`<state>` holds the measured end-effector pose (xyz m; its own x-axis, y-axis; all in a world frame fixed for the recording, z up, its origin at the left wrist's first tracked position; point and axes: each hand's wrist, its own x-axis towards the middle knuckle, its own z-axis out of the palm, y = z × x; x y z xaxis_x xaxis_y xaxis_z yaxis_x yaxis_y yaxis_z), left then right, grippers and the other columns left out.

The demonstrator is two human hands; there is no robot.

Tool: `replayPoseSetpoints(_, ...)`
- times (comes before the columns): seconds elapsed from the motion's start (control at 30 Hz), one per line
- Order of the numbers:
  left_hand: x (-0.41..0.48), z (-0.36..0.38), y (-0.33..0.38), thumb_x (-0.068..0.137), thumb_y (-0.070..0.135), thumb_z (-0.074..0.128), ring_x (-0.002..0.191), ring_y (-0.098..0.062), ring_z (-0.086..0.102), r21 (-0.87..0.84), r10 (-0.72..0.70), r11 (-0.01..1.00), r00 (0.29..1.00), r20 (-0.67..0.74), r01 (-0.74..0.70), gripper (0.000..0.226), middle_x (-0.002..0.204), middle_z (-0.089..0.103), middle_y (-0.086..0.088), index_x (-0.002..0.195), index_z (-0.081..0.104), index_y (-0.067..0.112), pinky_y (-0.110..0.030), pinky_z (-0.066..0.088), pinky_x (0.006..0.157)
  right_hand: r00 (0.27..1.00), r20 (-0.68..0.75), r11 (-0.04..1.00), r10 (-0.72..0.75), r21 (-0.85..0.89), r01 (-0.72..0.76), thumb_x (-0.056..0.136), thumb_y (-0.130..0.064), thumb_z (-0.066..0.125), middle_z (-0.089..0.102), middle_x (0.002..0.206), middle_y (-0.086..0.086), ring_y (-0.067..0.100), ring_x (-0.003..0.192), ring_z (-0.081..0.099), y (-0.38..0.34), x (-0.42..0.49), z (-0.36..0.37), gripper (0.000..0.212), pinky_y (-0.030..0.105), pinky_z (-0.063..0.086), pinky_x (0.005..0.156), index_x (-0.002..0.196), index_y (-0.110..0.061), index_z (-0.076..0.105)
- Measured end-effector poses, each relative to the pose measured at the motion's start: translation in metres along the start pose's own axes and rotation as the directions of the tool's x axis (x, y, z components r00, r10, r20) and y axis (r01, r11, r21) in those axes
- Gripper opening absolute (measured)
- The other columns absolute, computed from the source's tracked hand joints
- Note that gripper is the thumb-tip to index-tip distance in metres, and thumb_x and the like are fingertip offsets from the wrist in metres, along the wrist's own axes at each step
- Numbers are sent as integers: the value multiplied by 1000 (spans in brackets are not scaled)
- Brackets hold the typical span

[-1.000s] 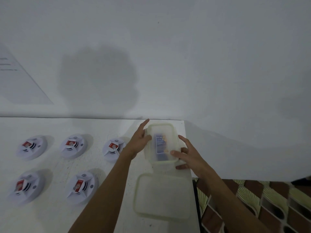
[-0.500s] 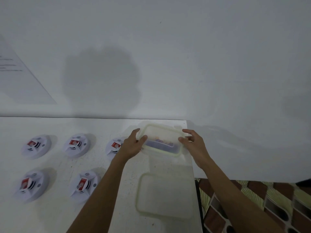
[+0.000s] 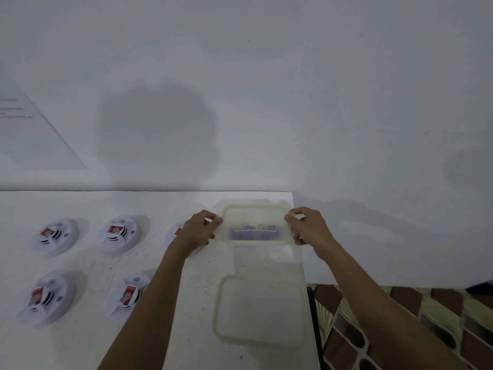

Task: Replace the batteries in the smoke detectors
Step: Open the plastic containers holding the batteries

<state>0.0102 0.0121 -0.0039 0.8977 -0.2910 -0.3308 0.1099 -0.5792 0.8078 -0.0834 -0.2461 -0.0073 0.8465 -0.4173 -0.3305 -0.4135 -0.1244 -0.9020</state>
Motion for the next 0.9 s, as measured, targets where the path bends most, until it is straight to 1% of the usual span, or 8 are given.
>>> replayPoseSetpoints(0.2,-3,-16,10,93,29,58,74,-19,59,-57,78,995,993,-88,-83,18,88,65,-7,103,63,14,-33,52,67,1000,-20,996,-22,84,23,92,-7,58,65,79,17,21,57,55,-25,-4,-16,13,29,53,56,102,-3,66)
replayPoseSetpoints(0.37,-8,-29,35,91,25,62,52,-11,43,-247,170,943,962,-214,-222,13,57,48,5,95,68,15,-24,40,54,996,-3,972,-94,218,92,93,-23,66,65,85,11,22,66,59,-55,-9,-31,16,29,55,61,98,-9,70)
replayPoseSetpoints(0.47,-8,-33,48,94,21,57,52,-14,53,-345,198,897,950,-242,-275,13,63,57,-2,97,67,13,-25,46,53,985,-79,961,-156,219,170,90,-30,69,62,87,3,18,73,60,-66,-6,-35,13,32,56,69,97,-20,73)
replayPoseSetpoints(0.57,-5,-33,55,98,16,48,70,-19,69,-361,230,878,939,-256,-314,18,83,71,-7,102,66,13,-28,56,63,971,-116,939,-209,253,233,94,-22,64,63,85,4,18,73,62,-71,-1,-33,11,35,58,72,98,-22,74)
replayPoseSetpoints(0.67,7,-30,56,98,19,48,79,-18,71,-322,264,879,922,-283,-351,19,89,70,-8,103,66,12,-32,58,67,972,-95,905,-217,355,236,98,-9,51,66,88,14,25,74,65,-72,4,-29,21,39,60,73,102,-10,72)
replayPoseSetpoints(0.73,17,-29,54,96,23,54,80,-17,71,-253,270,901,911,-311,-353,18,88,70,-6,103,65,11,-32,59,66,973,-111,903,-202,363,229,97,-10,51,68,91,18,26,73,65,-70,10,-25,21,37,59,70,101,-5,71)
replayPoseSetpoints(0.83,31,-26,50,93,19,57,77,-14,69,-110,300,930,897,-325,-351,13,86,69,-3,99,66,12,-28,59,61,969,-152,935,-197,267,232,93,-15,61,69,88,17,21,69,64,-63,25,-20,16,32,58,66,94,-3,71)
replayPoseSetpoints(0.9,42,-23,45,90,17,60,75,-15,68,-29,316,940,900,-300,-340,10,85,69,-3,96,68,14,-26,58,58,967,-154,955,-204,184,231,91,-9,63,69,86,14,19,67,64,-56,38,-17,10,29,58,67,89,-4,71)
